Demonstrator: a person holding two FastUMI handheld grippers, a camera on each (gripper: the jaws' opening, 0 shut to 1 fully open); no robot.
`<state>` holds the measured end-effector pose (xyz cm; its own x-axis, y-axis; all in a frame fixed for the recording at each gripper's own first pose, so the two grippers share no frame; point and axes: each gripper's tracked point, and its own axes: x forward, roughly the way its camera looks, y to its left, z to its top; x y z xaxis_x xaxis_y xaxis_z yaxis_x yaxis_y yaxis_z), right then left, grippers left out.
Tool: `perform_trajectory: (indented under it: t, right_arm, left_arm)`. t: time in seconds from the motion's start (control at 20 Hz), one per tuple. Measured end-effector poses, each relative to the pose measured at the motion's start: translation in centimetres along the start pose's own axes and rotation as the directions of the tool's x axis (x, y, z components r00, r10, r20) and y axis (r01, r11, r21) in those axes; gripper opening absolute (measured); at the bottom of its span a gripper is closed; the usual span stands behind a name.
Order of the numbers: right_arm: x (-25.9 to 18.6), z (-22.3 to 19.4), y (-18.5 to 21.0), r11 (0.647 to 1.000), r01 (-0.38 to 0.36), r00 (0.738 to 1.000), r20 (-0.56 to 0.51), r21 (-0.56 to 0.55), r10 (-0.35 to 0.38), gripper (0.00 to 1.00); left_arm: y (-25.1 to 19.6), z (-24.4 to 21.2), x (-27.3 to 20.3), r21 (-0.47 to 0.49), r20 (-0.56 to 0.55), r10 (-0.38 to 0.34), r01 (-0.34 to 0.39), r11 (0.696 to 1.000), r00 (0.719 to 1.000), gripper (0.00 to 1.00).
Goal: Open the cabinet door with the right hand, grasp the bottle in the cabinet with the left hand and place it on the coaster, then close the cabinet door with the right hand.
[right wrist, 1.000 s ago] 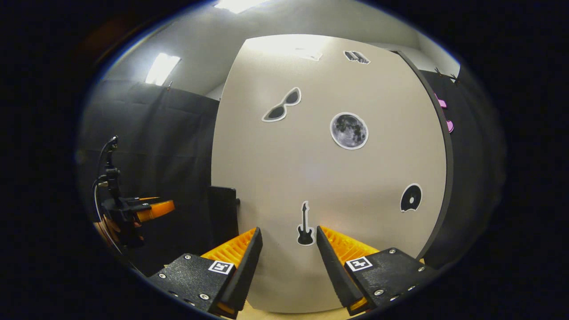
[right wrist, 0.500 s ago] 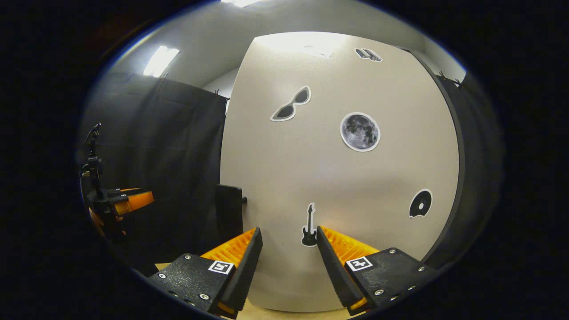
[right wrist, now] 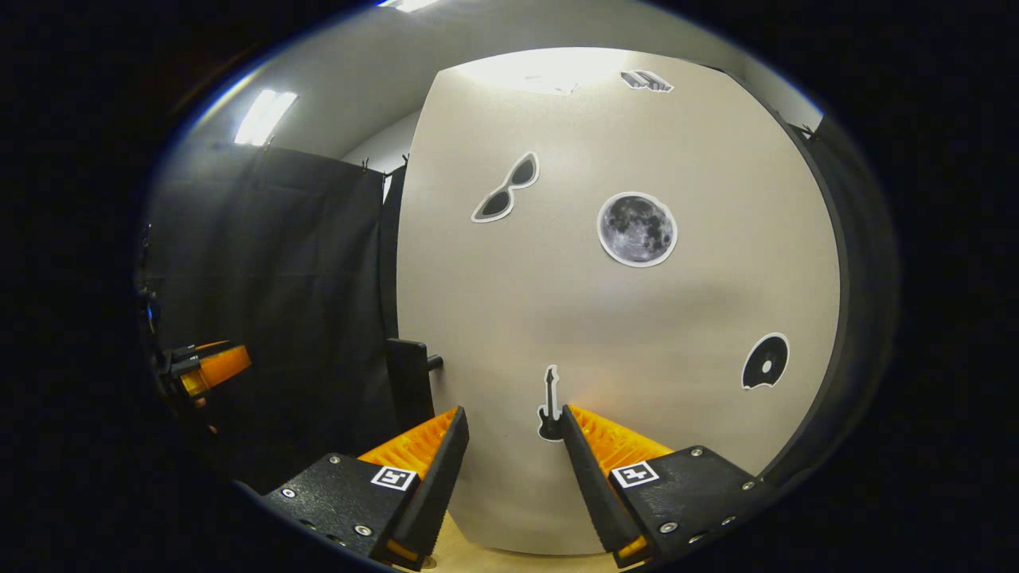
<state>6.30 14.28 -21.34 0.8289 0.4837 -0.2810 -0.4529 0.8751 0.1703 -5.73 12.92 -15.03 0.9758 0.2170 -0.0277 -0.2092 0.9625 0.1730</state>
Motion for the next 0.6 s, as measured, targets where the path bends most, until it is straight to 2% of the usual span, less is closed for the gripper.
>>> perform_trajectory:
  t: [0.3,0.45,0.6]
  right_arm:
    - [0.4,-0.4,0.2,0.999,0.052,0.998,-0.034,0.007,-0.051,0.75]
    - [0.5,-0.3,0.1,0.997,0.075,0.996,-0.047,0.036,-0.073,0.74]
    - [0.4,-0.3,0.2,0.995,0.092,0.994,-0.058,0.045,-0.089,0.74]
  left_arm:
    - [-1.7,0.1,0.8,0.0,-0.006,-0.02,0.02,1.0,1.0,0.94]
    - [-1.9,-0.6,1.4,0.024,-0.045,-0.009,0.01,1.0,0.999,0.96]
    - [-2.9,-1.2,2.1,0.014,-0.074,-0.025,0.027,1.0,0.997,0.94]
